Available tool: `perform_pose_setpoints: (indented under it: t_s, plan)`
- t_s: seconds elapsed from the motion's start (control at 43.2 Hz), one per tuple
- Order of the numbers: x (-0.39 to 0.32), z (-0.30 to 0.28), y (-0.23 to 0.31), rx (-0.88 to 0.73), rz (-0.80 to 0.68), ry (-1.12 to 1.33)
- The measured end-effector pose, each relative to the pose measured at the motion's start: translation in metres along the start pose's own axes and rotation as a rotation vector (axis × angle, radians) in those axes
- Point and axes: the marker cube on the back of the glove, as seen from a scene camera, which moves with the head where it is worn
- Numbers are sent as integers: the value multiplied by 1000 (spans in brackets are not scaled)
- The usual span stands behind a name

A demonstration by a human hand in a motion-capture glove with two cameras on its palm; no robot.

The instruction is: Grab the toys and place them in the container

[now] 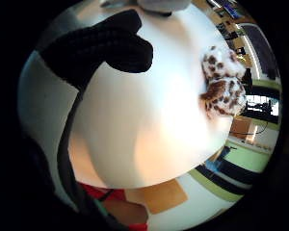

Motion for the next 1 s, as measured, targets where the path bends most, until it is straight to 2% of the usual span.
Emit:
perform_pose_setpoints:
  t_s: [0.348,0.602,0.765,0.904,0.996]
  plan:
    - [-5,11,-10,-7,-8,99]
    - [-3,13,-16,54,1,116]
    - [-5,14,-20,279,6,112]
    - [10,13,-21,396,-31,365]
    - [3,9,-20,446,-47,285]
